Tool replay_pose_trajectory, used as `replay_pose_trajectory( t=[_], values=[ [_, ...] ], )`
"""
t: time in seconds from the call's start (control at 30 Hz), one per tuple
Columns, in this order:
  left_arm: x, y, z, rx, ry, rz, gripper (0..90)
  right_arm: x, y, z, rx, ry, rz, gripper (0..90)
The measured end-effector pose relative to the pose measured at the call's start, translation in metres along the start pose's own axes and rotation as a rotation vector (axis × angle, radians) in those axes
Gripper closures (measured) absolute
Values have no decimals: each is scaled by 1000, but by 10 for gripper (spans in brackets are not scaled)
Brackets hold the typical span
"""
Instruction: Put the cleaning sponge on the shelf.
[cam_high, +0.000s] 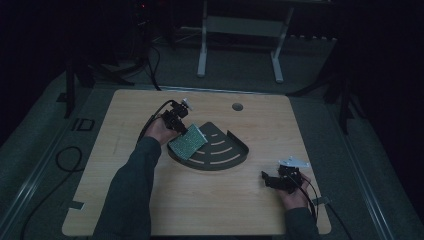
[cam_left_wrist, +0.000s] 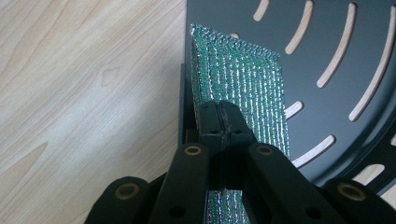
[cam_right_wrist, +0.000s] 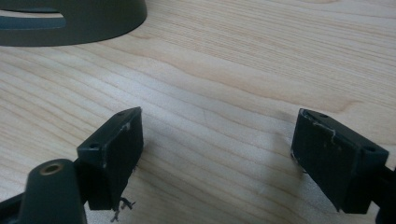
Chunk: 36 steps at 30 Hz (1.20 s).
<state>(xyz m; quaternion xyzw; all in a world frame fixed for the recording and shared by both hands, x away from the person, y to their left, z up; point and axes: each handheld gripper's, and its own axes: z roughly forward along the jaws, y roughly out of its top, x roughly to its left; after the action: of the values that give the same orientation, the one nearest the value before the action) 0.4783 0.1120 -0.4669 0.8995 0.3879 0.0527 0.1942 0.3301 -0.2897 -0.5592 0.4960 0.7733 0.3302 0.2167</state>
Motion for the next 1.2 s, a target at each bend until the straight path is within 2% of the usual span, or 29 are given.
replay_pose_trajectory(
  t=[0.63,1.2],
  values=[
    [1,2,6,18,35,-1,890,0,0,0,0,0,0,163],
    [6,-2,-1,18,50,-10,850,0,0,0,0,0,0,163]
  ],
)
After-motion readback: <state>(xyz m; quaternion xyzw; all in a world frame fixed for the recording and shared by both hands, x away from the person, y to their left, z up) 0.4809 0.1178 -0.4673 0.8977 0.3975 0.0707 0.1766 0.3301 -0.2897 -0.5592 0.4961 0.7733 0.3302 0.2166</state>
